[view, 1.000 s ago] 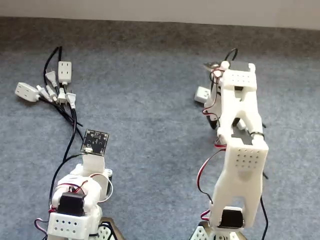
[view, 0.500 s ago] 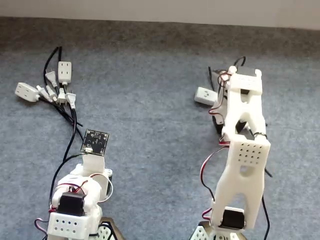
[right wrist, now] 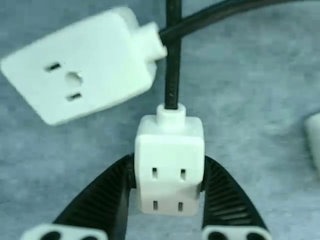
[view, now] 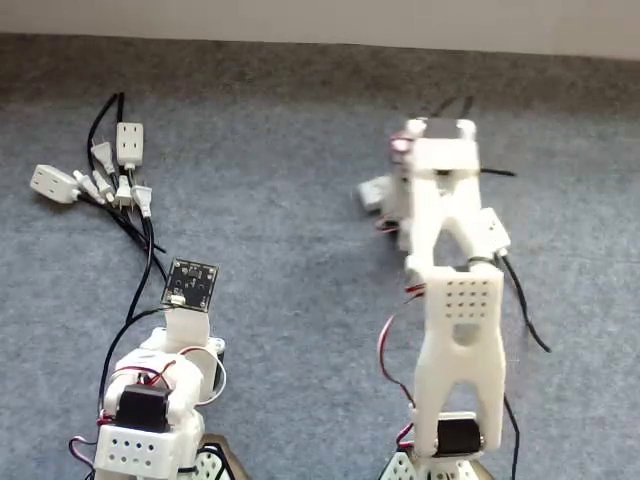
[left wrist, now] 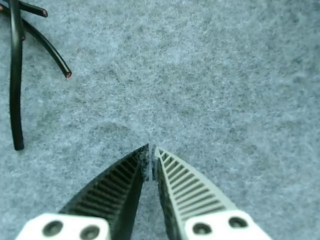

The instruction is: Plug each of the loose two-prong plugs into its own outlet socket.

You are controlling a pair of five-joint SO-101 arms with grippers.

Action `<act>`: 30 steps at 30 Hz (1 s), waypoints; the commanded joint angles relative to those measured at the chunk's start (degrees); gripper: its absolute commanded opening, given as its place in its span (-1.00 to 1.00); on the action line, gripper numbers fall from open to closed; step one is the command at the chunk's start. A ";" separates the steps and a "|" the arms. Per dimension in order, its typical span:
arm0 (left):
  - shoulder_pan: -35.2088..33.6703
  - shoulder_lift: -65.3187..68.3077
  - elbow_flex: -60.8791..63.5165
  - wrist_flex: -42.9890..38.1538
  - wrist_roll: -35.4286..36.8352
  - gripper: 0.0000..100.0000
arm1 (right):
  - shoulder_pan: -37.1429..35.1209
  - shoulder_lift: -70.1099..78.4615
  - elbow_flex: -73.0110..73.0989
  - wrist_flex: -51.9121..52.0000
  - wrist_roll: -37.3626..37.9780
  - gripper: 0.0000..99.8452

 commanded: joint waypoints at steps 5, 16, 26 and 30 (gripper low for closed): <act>0.57 0.04 1.01 0.26 0.00 -0.92 | -20.35 -7.69 -3.47 1.71 -20.13 -0.80; 0.57 0.04 1.01 0.18 0.00 -0.92 | -21.85 -7.08 -3.47 0.40 -26.55 -0.80; 0.57 0.04 1.01 0.18 0.00 -0.92 | -27.47 -7.08 -2.95 -5.76 -35.08 -0.69; 0.57 0.04 1.01 0.18 0.00 -0.92 | -29.58 -6.99 -2.95 -6.37 -37.54 -0.62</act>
